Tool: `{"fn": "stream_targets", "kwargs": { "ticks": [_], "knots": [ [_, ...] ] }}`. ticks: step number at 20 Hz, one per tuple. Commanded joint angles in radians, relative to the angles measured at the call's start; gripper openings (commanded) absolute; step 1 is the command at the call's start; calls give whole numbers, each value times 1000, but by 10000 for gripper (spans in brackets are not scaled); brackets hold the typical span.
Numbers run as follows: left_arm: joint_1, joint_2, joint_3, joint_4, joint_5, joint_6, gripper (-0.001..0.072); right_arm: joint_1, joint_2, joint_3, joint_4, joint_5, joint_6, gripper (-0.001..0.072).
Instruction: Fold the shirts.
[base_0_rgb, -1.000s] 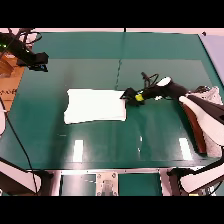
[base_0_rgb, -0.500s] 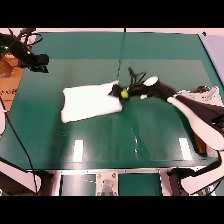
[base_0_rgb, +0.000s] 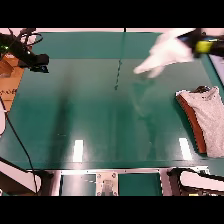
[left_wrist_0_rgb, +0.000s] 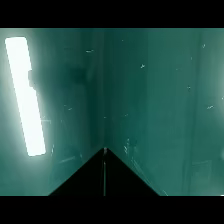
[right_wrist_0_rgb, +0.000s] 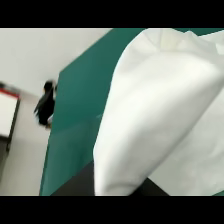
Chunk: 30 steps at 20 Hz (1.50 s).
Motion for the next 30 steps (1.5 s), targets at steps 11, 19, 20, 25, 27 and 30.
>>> {"fn": "stream_targets", "kwargs": {
  "ticks": [11, 19, 20, 25, 27, 30],
  "knots": [
    [0, 0, 0, -6, 0, 1, 22, -665, 218, -131, -440, 391, 320, 17],
    [0, 0, 0, -10, -8, 7, 23, -803, 340, -490, -797, 434, 497, 27],
    [0, 0, 0, -14, -8, 7, 22, -816, 336, -522, -805, 415, 497, 189],
    [0, 0, 0, -51, 3, 8, 22, -867, 312, -521, -772, 462, 482, 595],
    [0, 2, 0, -66, 3, 7, 22, -850, 312, -443, -666, 475, 451, 362],
    [0, 32, 1, -121, 3, 7, 22, -757, 312, -295, -563, 526, 434, 91]
  ]
}}
